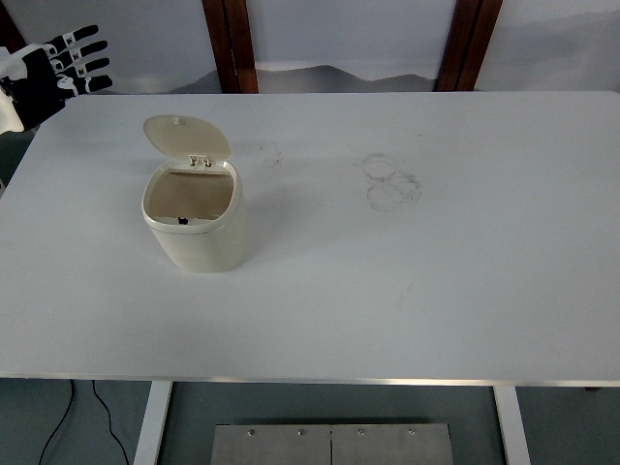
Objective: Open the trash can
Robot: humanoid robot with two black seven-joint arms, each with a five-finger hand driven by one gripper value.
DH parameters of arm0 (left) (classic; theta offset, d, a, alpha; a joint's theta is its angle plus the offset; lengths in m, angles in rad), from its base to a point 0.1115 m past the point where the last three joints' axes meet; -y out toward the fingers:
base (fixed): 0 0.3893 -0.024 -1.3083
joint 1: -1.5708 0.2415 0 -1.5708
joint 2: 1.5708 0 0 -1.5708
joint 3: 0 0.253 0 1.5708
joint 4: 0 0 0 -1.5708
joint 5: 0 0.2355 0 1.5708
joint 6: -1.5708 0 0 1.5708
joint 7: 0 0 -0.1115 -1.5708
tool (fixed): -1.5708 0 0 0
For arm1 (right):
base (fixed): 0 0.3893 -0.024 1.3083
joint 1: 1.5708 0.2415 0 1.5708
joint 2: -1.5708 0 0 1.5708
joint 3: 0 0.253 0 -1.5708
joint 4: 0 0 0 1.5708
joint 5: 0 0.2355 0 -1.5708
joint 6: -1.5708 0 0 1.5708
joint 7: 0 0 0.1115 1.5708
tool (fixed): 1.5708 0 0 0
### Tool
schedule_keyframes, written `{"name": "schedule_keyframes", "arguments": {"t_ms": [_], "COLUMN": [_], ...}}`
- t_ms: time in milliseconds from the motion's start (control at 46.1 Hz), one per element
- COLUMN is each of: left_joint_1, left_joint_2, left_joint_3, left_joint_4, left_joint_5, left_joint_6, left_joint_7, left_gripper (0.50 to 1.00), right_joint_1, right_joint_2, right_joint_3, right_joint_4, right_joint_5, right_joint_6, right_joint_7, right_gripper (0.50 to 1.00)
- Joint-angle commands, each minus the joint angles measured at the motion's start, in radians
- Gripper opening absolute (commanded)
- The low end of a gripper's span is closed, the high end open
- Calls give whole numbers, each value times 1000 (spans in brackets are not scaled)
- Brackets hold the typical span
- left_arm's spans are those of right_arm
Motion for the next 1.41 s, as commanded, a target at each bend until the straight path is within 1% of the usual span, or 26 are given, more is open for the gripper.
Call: {"name": "schedule_keyframes", "arguments": {"t_ms": [0, 130, 282, 434, 521, 586, 673, 781, 955, 1150, 1389], "left_joint_1": [49, 132, 210, 262, 275, 279, 287, 288, 316, 347, 370], "left_joint_2": [-18, -44, -90, -150, -177, -190, -197, -231, -283, -316, -316], "left_joint_3": [-46, -150, -258, -339, -373, -400, -439, -460, -473, -480, -522], "left_joint_4": [45, 115, 183, 263, 290, 306, 329, 359, 418, 433, 431], "left_joint_5": [-15, -62, -73, -79, -85, -101, -131, -167, -176, -178, -176], "left_joint_6": [2, 2, -1, -10, -16, -35, -79, -125, -150, -150, -148], "left_joint_7": [-24, -43, -43, -43, -43, -43, -43, -43, -43, -43, -44], "left_gripper": [1000, 1000, 1000, 1000, 1000, 1000, 1000, 1000, 1000, 1000, 1000], "right_joint_1": [0, 0, 0, 0, 0, 0, 0, 0, 0, 0, 0], "right_joint_2": [0, 0, 0, 0, 0, 0, 0, 0, 0, 0, 0], "right_joint_3": [0, 0, 0, 0, 0, 0, 0, 0, 0, 0, 1], "right_joint_4": [1, 0, 1, 1, 0, 1, 1, 1, 0, 1, 1], "right_joint_5": [0, 0, 0, 0, 0, 0, 0, 0, 0, 0, 0], "right_joint_6": [0, 0, 0, 0, 0, 0, 0, 0, 0, 0, 0], "right_joint_7": [0, 0, 0, 0, 0, 0, 0, 0, 0, 0, 0], "right_gripper": [995, 995, 995, 995, 995, 995, 995, 995, 995, 995, 995]}}
